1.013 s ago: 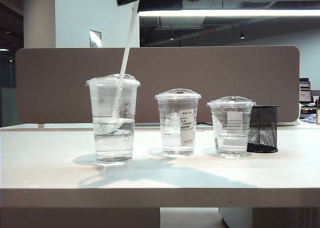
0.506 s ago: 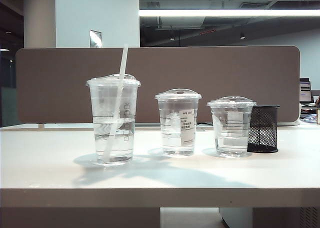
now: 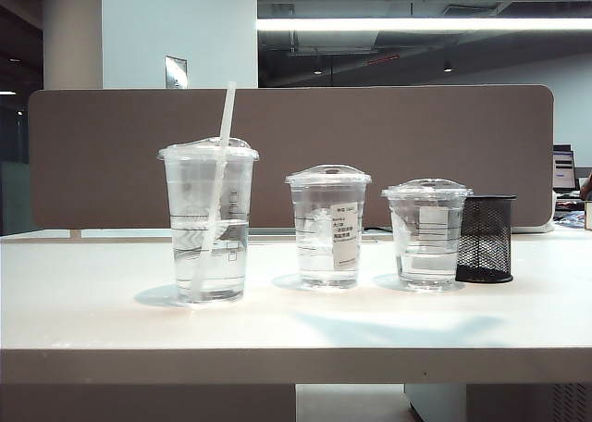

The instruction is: Pick up the straw and insert it into the large coffee cup.

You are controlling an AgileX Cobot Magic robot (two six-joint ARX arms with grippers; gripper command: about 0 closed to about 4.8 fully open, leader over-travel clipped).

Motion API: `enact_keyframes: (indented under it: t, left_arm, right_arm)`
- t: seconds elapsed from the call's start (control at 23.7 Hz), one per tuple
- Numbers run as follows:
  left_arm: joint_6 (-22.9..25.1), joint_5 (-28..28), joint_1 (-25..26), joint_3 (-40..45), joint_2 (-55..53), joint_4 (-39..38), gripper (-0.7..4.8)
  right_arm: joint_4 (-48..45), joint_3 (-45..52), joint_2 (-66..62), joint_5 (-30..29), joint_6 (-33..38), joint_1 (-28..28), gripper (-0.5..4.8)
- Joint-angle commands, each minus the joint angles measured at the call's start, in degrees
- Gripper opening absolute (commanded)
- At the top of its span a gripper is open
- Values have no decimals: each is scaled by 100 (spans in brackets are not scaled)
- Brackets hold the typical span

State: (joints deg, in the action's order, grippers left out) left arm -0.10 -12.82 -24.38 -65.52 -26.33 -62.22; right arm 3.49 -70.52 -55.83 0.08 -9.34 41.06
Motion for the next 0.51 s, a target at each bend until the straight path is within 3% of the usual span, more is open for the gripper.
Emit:
enact_keyframes:
  t: [0.04,0.51]
  left_arm:
    - [-37,0,7,-13,0,55,-3]
    - [-35,11,7,-11,0,55,-3]
  right_arm:
    - [114,525,610,188,-72,-2,-8]
    - [76,3670,3451,407,-127,-4,-7]
